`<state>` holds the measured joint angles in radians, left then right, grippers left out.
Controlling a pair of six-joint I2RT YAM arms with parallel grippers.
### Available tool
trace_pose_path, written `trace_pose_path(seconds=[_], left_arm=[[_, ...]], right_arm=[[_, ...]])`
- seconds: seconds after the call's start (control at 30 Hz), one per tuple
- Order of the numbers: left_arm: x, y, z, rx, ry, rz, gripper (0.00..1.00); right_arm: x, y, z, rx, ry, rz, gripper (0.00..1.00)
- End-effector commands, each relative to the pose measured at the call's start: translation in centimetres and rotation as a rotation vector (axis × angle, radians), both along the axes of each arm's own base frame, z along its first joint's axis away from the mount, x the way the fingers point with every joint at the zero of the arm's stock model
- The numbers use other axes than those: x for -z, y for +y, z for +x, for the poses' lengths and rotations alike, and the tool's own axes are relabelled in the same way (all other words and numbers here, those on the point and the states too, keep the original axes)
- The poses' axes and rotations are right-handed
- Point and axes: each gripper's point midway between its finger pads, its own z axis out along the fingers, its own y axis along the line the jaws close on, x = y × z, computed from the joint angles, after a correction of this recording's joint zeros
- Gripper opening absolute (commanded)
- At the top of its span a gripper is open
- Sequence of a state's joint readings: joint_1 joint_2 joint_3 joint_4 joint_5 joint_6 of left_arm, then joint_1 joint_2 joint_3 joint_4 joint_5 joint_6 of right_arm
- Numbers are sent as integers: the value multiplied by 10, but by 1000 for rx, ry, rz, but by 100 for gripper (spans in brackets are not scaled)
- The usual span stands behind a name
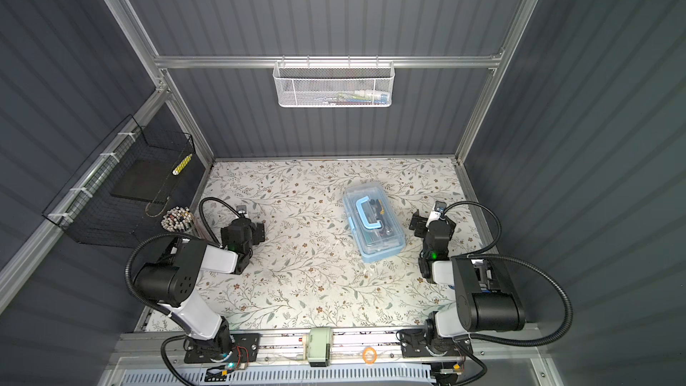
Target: Pack the tool kit
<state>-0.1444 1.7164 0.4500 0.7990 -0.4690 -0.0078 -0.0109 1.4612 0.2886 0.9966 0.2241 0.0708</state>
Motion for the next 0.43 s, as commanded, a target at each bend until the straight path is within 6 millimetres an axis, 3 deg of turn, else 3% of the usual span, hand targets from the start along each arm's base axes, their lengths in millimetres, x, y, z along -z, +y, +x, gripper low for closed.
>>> trace_pose_path(seconds=[0.0,0.4], left_arm=[[-29,-3,21,42,-150,-69,100],[-30,-2,20,37,-151,-70,100]], right_arm=[[-12,-3,4,16,-43,4,99],[-12,-3,4,16,-42,4,99]])
